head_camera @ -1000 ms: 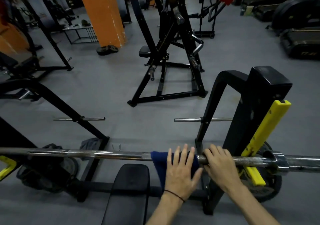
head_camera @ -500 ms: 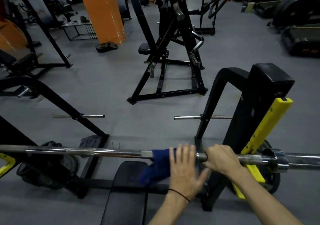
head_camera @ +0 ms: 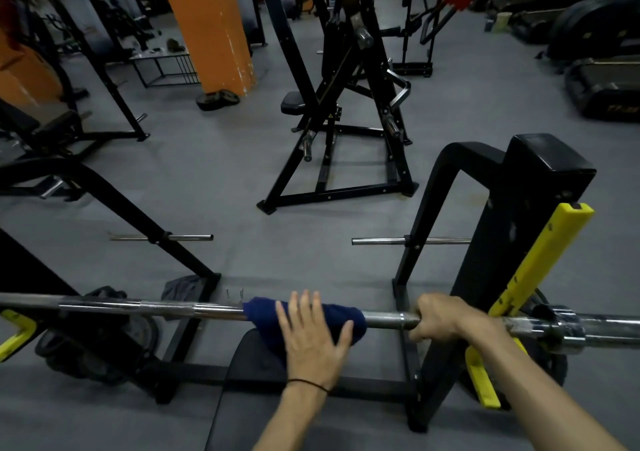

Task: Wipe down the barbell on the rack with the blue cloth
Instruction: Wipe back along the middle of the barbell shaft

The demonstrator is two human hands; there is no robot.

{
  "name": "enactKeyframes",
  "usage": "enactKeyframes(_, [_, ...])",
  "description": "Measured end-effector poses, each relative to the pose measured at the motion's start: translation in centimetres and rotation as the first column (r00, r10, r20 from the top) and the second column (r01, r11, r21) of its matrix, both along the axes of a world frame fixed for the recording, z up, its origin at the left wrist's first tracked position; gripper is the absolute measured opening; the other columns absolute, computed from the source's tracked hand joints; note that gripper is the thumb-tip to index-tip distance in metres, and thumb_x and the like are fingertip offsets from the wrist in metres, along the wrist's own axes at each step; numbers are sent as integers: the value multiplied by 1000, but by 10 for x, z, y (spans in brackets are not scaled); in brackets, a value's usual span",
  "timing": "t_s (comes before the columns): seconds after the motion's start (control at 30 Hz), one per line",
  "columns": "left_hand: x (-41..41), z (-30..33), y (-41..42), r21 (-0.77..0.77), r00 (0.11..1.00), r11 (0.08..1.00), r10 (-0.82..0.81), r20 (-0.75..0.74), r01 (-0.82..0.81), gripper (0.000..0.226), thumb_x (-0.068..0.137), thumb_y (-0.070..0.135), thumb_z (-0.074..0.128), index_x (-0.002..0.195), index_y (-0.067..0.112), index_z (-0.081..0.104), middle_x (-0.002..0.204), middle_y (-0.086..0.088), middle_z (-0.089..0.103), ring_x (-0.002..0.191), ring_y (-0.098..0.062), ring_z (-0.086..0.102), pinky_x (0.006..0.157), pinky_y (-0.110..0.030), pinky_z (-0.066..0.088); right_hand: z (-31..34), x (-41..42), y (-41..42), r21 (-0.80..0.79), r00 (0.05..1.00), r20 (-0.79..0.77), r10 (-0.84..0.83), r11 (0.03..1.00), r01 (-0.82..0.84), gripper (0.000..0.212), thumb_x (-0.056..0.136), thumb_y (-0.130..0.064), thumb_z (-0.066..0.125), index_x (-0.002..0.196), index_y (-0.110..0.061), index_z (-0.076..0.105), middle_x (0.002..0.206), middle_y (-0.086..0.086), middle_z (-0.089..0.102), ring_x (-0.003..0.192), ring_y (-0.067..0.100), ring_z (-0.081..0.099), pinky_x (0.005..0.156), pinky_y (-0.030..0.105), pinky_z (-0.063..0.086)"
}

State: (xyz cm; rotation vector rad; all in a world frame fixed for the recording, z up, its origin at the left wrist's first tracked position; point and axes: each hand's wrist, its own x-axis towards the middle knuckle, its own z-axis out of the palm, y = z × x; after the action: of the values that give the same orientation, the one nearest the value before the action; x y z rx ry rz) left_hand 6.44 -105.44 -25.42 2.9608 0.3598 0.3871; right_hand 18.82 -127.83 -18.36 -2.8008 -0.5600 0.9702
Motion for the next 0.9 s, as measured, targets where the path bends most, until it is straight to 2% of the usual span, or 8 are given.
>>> enactKeyframes(0.1, [15, 3, -70, 56, 989, 987, -148, -15, 149, 84, 97, 68, 36, 135, -4, 57, 136, -21, 59, 132, -39, 52, 117, -63, 18, -22, -22, -1, -55, 867, 475, 153, 988, -145, 29, 84, -41, 68, 109, -28, 62, 108, -4, 61, 101, 21, 62, 79, 34, 48])
enactKeyframes(0.17, [16, 2, -92, 65, 963, 961, -269, 11, 268, 85, 93, 68, 41, 143, 0, 50, 143, -17, 55, 137, -35, 47, 118, -58, 17, -42, -39, -6, 4, 684, 717, 134, 981, -196, 32, 73, -27, 77, 101, -22, 63, 99, -1, 56, 89, 24, 58, 70, 37, 48])
enactKeyframes(0.27, [9, -3, -66, 64, 906, 908, -419, 62, 415, 84, 93, 65, 46, 155, 10, 33, 159, -10, 39, 148, -28, 34, 122, -46, 16, -65, -58, -10, 140, 509, 860, -13, 967, -212, 35, 73, -18, 59, 106, -11, 69, 89, 5, 56, 77, 28, 54, 70, 40, 45])
enactKeyframes(0.33, [3, -9, -22, 87, 895, 898, -438, 88, 431, 80, 97, 62, 44, 158, 12, 30, 163, -8, 30, 151, -25, 28, 124, -41, 14, -64, -59, -8, 127, 507, 862, -18, 975, -182, 37, 68, -12, 68, 105, -9, 69, 86, 6, 56, 74, 28, 54, 70, 41, 45])
enactKeyframes(0.43, [-12, -17, 51, 37, 943, 954, -299, 148, 297, 76, 100, 59, 40, 153, 5, 37, 159, -14, 37, 150, -29, 30, 124, -48, 18, -57, -50, -4, 131, 545, 838, -22, 978, -161, 38, 53, -15, 88, 82, -14, 63, 72, 4, 58, 61, 26, 56, 55, 39, 45])
enactKeyframes(0.6, [-24, -15, 133, 42, 981, 991, -131, 145, 127, 81, 101, 63, 30, 149, -3, 41, 153, -20, 43, 144, -37, 37, 125, -52, 17, -47, -39, 2, 32, 685, 727, 52, 993, -110, 31, 55, -31, 82, 72, -19, 59, 58, -1, 59, 48, 26, 58, 46, 33, 49])
enactKeyframes(0.73, [-7, -15, 84, -72, 978, 997, 51, 201, -37, 84, 101, 65, 29, 137, -7, 52, 137, -26, 54, 134, -43, 45, 122, -59, 16, -17, -26, 12, -89, 872, 481, 91, 995, -54, 24, 76, -41, 56, 89, -24, 65, 86, 2, 69, 85, 28, 68, 66, 32, 40])
enactKeyframes(0.9, [9, -9, -73, -111, 943, 941, -306, 133, 321, 89, 95, 74, 33, 151, 5, 38, 153, -17, 43, 146, -38, 34, 124, -49, 8, 0, -5, 17, -80, 993, 118, 7, 997, 2, 24, 65, -38, 60, 78, -18, 62, 85, 3, 66, 84, 29, 65, 66, 32, 46])
